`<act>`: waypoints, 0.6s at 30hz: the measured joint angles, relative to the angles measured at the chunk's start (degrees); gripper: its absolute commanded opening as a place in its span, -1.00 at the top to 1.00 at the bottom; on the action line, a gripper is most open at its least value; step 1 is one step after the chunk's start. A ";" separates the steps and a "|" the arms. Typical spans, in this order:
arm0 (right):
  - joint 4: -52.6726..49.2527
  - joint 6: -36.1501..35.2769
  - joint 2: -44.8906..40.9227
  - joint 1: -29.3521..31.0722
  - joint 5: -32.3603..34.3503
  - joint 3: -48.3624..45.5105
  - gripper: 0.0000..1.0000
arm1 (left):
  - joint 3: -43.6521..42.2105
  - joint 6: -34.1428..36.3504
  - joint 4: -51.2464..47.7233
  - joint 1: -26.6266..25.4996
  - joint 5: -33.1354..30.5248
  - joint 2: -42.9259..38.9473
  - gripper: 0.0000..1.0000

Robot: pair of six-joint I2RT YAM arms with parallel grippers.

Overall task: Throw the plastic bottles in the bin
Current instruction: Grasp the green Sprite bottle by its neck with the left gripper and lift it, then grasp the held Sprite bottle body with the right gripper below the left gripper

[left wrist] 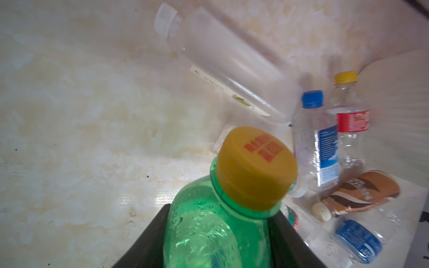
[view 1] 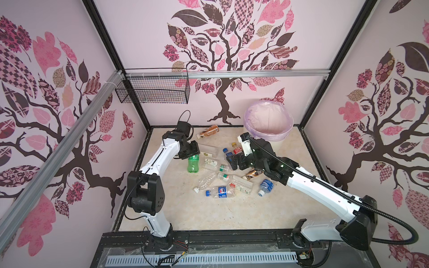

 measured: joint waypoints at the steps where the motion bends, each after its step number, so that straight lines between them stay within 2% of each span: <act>1: 0.68 0.72 0.00 0.00 -0.59 -0.37 -0.99 | 1.22 -0.74 0.28 -0.11 0.37 -0.90 -0.02; 5: 3.30 3.39 0.20 0.00 -2.47 -0.72 -0.99 | 8.96 -2.62 -0.15 -1.40 1.18 -1.51 -0.04; 10: 7.69 6.60 0.55 0.00 -4.04 -0.70 -0.99 | 18.40 -4.94 0.28 -5.42 2.38 -1.18 -0.04; 14: 10.47 8.09 2.23 0.00 -4.46 0.04 -0.99 | 23.06 -7.28 0.87 -7.69 4.35 -0.48 -0.05; 18: 11.32 8.11 5.03 0.00 -4.46 2.51 -0.99 | 24.26 -9.38 2.12 -8.66 5.95 -0.09 -0.04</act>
